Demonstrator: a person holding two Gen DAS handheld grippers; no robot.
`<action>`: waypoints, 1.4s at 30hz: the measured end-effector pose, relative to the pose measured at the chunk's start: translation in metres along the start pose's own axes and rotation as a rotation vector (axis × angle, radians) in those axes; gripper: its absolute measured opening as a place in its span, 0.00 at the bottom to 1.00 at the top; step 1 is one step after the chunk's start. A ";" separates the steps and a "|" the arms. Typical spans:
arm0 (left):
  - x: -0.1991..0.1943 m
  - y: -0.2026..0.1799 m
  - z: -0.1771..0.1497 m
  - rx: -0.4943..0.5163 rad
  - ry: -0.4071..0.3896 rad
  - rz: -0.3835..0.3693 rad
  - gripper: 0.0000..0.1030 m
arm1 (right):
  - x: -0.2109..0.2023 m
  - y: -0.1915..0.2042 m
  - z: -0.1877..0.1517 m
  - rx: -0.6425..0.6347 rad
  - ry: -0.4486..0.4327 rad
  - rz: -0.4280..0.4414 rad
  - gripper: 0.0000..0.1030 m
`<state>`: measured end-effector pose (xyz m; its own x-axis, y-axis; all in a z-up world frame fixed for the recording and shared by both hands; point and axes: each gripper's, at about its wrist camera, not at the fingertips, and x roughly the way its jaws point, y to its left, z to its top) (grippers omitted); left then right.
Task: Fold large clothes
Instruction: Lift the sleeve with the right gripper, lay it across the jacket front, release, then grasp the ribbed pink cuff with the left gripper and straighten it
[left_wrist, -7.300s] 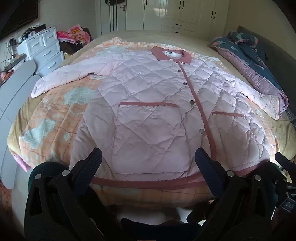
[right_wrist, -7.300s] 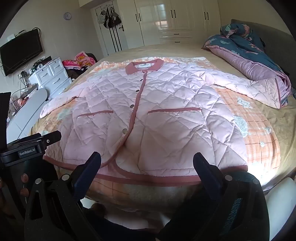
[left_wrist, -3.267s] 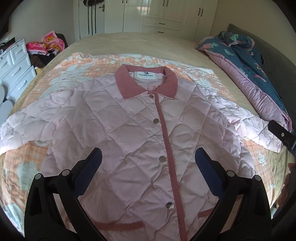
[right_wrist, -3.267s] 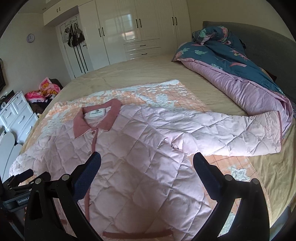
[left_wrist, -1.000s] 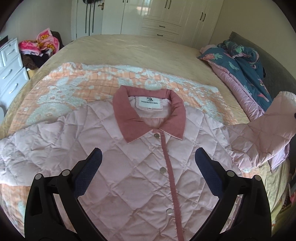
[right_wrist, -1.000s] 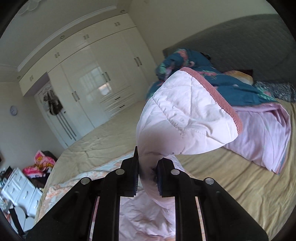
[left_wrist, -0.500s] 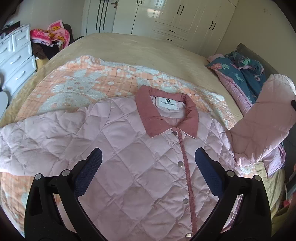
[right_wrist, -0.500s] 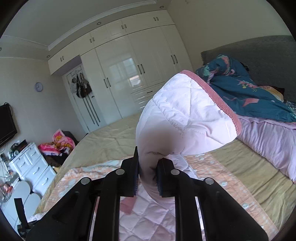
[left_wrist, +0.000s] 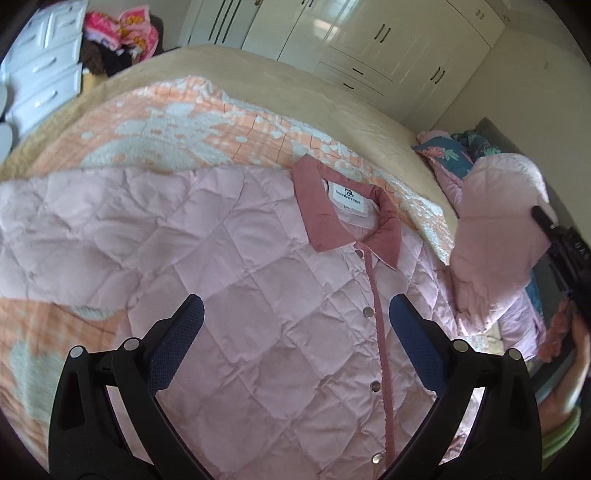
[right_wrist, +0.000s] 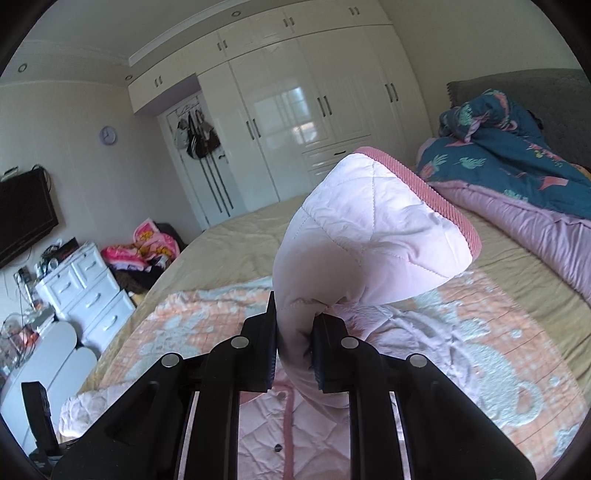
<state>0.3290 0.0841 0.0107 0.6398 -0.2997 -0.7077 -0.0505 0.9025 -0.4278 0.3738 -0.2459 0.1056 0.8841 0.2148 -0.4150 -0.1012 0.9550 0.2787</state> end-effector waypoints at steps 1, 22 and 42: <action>0.002 0.005 -0.001 -0.017 0.003 -0.011 0.91 | 0.006 0.007 -0.007 -0.015 0.014 0.005 0.14; 0.013 0.043 0.016 -0.202 -0.010 -0.197 0.91 | 0.087 0.105 -0.178 -0.477 0.361 0.120 0.28; 0.084 0.045 -0.018 -0.256 0.161 -0.240 0.63 | 0.020 0.013 -0.142 -0.288 0.388 0.068 0.77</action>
<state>0.3665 0.0937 -0.0782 0.5294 -0.5558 -0.6410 -0.1165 0.7007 -0.7038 0.3256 -0.1999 -0.0220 0.6412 0.2865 -0.7119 -0.3231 0.9422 0.0881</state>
